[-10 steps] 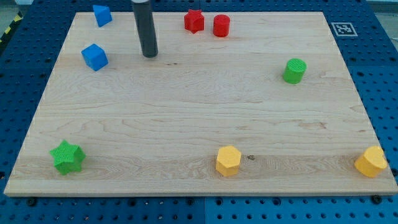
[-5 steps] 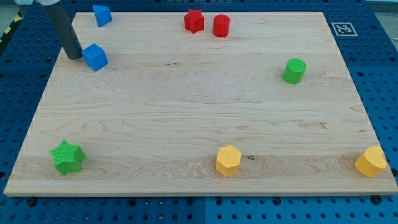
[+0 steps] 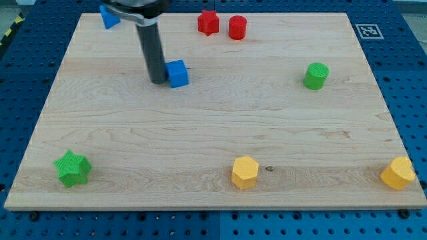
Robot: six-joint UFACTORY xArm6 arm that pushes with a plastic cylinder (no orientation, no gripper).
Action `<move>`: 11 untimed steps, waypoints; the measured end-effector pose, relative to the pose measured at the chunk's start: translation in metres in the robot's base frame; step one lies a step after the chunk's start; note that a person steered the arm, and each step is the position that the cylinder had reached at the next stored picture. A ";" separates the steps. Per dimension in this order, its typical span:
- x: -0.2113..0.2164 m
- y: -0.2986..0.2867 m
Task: Move the blue cube closer to the green circle
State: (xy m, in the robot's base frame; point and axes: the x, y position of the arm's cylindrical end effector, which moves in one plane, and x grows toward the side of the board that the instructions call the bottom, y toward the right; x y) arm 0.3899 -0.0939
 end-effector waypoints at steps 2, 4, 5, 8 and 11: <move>-0.015 0.033; -0.022 0.108; -0.025 0.146; -0.031 0.263; -0.008 0.325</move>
